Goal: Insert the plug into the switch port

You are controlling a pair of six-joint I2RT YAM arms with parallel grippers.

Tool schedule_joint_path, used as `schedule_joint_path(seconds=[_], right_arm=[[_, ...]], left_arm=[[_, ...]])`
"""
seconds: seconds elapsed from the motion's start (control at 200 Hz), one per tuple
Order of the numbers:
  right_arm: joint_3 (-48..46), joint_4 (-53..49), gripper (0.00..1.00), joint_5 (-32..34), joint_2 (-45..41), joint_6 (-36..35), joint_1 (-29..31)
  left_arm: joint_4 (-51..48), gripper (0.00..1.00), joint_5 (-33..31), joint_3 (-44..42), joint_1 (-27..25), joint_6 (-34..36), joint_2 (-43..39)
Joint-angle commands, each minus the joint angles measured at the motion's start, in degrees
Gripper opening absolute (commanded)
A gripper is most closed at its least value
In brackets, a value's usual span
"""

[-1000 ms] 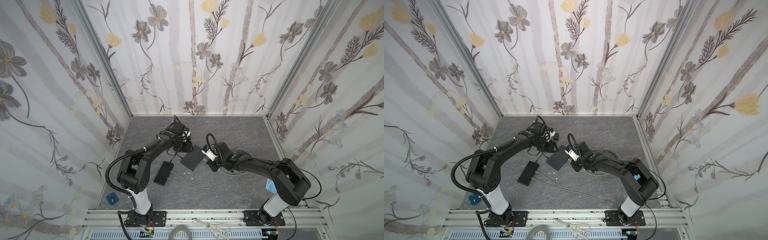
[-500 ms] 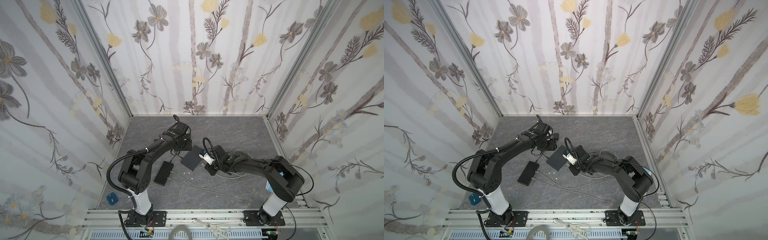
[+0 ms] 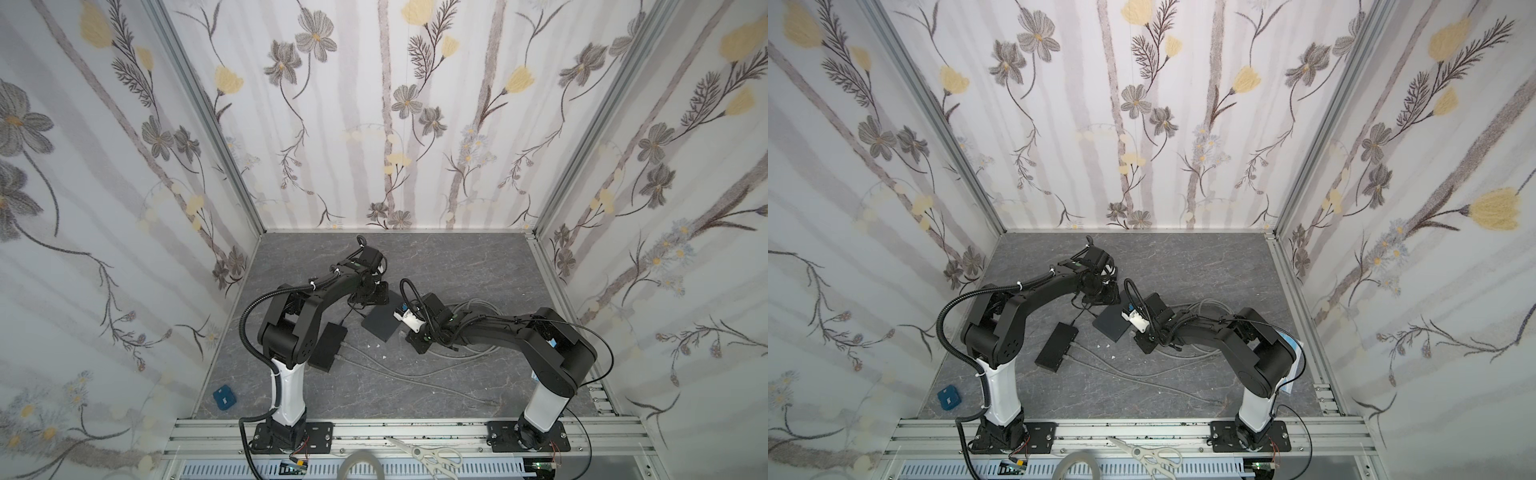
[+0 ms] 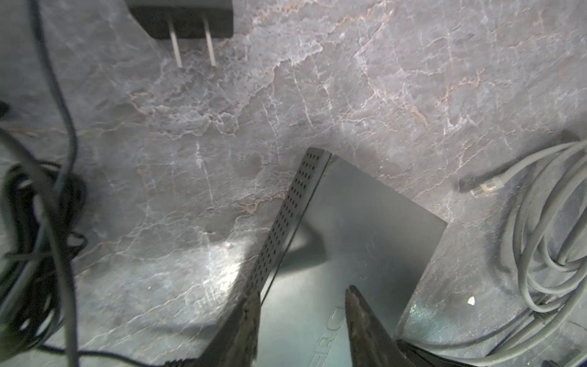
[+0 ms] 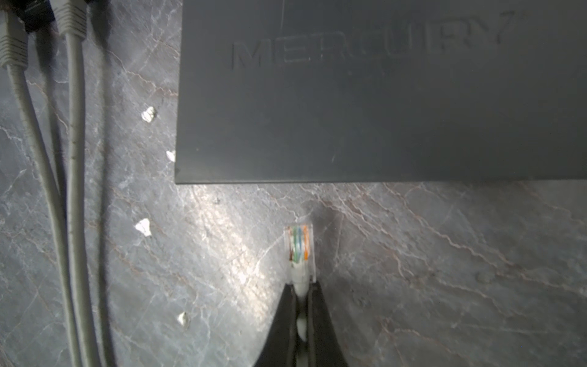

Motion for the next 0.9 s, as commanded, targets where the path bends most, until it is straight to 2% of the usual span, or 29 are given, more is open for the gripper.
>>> schedule_joint_path(seconds=[0.0, 0.175, 0.61, 0.894], right_arm=[[0.87, 2.09, 0.00, 0.04, 1.15, 0.67, 0.25], [2.00, 1.43, 0.00, 1.88, 2.28, 1.03, 0.53], [4.09, -2.46, 0.00, 6.05, 2.89, 2.40, 0.68], [7.94, -7.90, 0.00, 5.66, 4.41, 1.94, 1.98]], left_arm=[[-0.97, 0.47, 1.68, 1.01, 0.41, 0.27, 0.63], [-0.52, 0.47, 1.15, 0.34, 0.87, 0.02, 0.22], [-0.01, 0.46, 4.54, 0.35, 0.86, -1.92, 2.27], [0.23, 0.46, 4.58, 0.43, 0.86, -2.52, 2.52]])
